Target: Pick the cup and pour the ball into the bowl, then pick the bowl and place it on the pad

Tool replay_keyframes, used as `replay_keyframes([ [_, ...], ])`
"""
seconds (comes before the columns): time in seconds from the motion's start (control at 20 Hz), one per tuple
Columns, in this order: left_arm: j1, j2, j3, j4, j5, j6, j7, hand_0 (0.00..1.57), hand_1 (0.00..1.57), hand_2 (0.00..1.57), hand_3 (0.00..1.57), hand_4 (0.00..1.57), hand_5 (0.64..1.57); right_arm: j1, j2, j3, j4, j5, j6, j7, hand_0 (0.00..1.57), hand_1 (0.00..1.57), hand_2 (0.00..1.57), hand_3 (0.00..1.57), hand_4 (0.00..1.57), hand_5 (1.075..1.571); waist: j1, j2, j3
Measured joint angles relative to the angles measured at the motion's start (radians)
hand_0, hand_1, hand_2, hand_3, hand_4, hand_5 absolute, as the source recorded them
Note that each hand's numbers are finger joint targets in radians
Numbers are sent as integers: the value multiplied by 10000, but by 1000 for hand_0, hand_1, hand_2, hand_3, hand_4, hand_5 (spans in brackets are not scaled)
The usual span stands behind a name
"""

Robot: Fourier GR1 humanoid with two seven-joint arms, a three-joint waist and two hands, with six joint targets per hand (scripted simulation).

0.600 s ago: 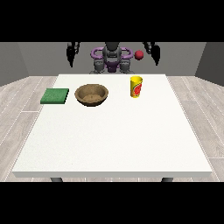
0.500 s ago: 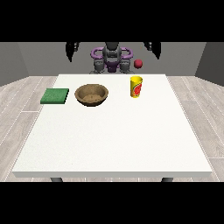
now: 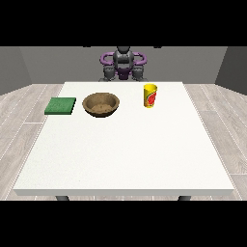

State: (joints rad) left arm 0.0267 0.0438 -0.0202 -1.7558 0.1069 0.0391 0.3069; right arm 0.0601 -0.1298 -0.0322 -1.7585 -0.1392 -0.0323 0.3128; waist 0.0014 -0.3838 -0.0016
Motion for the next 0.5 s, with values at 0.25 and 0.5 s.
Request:
replay_keyframes([
  [0.25, -182, -124, -145, -1236, -55, 515, 1170, 0, 0, 0, 0, 556, 1555, 221, 31, 14, -1528, -217, -255, 1115, 0, 0, 0, 0, 760, 1548, -299, 387, 10],
  [0.5, -1177, -275, -281, -1278, -470, 902, 767, 0, 0, 0, 0, 593, 1550, -441, 151, -75, -1902, -64, -413, 662, 0, 0, 0, 0, 721, 1546, -427, 1975, 14],
])
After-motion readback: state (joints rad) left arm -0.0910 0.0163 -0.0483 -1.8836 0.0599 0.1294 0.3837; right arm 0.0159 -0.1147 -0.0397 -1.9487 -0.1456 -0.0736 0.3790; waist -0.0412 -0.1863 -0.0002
